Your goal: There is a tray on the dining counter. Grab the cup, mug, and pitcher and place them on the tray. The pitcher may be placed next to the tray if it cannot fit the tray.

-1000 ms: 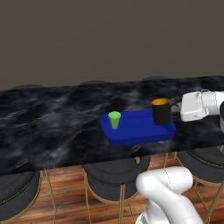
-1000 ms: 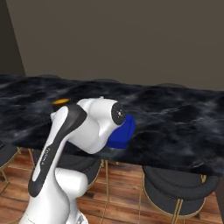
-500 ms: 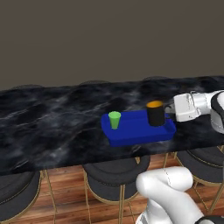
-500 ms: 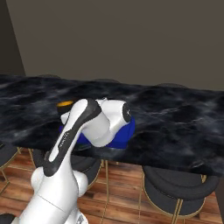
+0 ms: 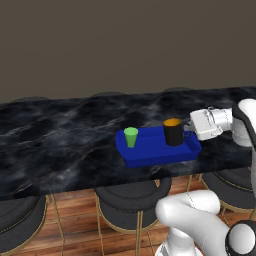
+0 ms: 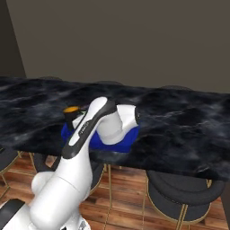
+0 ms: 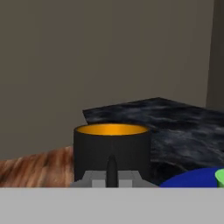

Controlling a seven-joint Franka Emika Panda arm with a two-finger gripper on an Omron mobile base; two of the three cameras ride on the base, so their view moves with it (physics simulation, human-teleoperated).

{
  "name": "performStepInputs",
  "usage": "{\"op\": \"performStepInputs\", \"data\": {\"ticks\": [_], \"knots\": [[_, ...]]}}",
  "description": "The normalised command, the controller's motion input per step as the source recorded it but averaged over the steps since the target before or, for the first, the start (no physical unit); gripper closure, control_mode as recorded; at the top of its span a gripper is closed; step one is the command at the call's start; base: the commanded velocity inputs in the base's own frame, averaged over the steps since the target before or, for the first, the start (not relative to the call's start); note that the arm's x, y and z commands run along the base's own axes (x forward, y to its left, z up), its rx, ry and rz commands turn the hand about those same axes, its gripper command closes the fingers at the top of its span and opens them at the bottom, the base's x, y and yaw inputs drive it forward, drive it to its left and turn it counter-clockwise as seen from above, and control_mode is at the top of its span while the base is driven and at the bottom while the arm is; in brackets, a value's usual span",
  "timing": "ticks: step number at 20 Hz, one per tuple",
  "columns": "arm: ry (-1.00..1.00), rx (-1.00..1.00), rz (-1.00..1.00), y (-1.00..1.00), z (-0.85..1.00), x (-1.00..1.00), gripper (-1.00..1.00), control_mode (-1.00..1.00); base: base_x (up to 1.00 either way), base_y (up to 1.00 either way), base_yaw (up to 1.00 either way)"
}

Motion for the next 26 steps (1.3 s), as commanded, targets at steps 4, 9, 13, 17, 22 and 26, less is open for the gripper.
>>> {"op": "performStepInputs", "data": {"ticks": [4, 9, 13, 17, 22, 26], "knots": [[0.00, 0.06, 0.11, -0.13, -0.15, 0.29, 1.00, -1.00, 0.00, 0.00, 0.00], [0.00, 0.06, 0.11, -0.13, -0.16, 0.29, 1.00, -1.00, 0.00, 0.00, 0.00], [0.00, 0.04, 0.11, -0.10, -0.21, 0.28, 1.00, -1.00, 0.00, 0.00, 0.00], [0.01, 0.01, 0.06, 0.00, -0.20, 0.40, 1.00, -1.00, 0.00, 0.00, 0.00], [0.01, 0.00, 0.03, 0.00, -0.23, 0.51, 1.00, -1.00, 0.00, 0.00, 0.00], [0.00, 0.01, 0.02, 0.00, -0.23, 0.38, 1.00, -1.00, 0.00, 0.00, 0.00]]}}
